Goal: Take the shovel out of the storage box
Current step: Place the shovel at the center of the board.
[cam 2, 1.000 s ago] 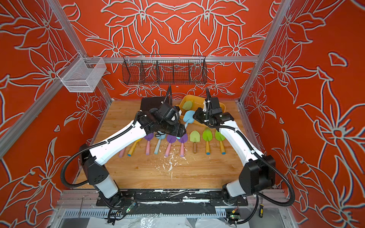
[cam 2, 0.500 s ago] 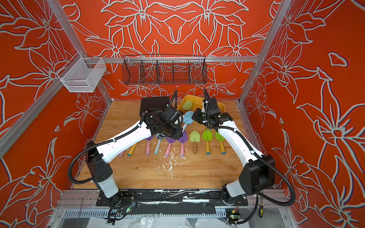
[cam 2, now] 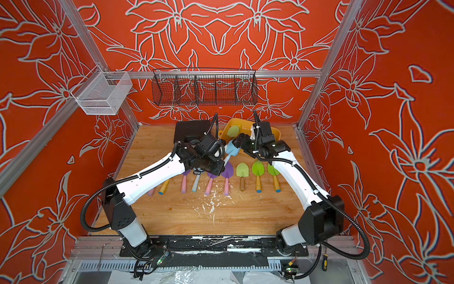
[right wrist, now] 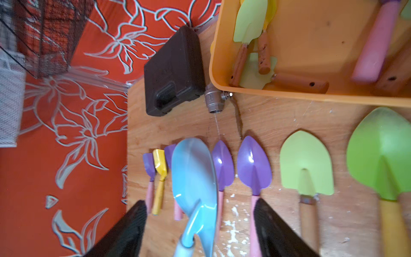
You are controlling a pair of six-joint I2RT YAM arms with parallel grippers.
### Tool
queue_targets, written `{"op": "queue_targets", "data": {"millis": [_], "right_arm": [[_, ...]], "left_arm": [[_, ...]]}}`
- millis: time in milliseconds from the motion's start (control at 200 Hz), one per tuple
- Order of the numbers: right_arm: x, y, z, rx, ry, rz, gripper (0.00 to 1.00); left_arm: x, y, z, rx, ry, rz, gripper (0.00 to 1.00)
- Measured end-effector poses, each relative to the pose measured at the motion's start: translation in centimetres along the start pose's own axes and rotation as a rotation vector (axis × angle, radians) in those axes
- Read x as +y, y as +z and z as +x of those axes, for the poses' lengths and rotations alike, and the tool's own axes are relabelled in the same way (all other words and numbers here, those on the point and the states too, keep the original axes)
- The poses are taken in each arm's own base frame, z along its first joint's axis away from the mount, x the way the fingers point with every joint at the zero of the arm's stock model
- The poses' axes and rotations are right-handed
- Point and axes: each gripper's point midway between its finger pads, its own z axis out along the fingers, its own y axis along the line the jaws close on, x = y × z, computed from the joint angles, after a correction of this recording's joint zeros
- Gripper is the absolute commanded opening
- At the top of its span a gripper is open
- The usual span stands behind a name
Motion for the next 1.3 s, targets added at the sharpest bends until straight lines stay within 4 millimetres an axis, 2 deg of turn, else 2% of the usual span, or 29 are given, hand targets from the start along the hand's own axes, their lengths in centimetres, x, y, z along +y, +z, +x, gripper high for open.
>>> {"op": "queue_targets", "data": {"millis": [165,265,375,510,645,776,916,1061,1301], "right_arm": [[0.7,-2.1,-0.2,-0.03,-0.032,-0.01,0.97],[0.5,-3.6,-0.3,-0.046,-0.042,-0.001,0.97],[0.0,-4.9,-0.6,-0.071,-0.042,0.014,0.97],[-1.1,-6.0,-0.4,-0.089,-0.038,0.034,0.97],[-2.2,-6.3,-0.2,-0.08,-0.038,0.062,0.97],[-2.9,-6.4,-0.4,-0.079,-0.044,0.081,0.97],[-3.4,-6.3,-0.3,-0.056,-0.056,0.1,0.97],[-3.3,-6.2,-0.6,-0.041,-0.079,0.111,0.97],[-4.6,-6.1,-1.2,-0.015,-0.075,0.159,0.97]], "left_arm": [[1.7,-1.0,0.9,-0.015,-0.03,-0.013,0.0],[4.2,-1.6,1.9,-0.02,-0.078,-0.042,0.0],[8.5,-2.4,4.2,-0.01,-0.159,-0.103,0.0],[15.1,-4.0,7.2,-0.008,-0.29,-0.204,0.0],[20.5,-5.7,8.8,-0.014,-0.362,-0.302,0.0],[24.1,-6.5,9.4,-0.009,-0.379,-0.361,0.0],[28.1,-6.4,9.9,0.031,-0.412,-0.408,0.0],[31.8,-5.2,9.8,0.092,-0.411,-0.442,0.0],[36.9,-2.6,7.6,0.143,-0.406,-0.473,0.0]]}}
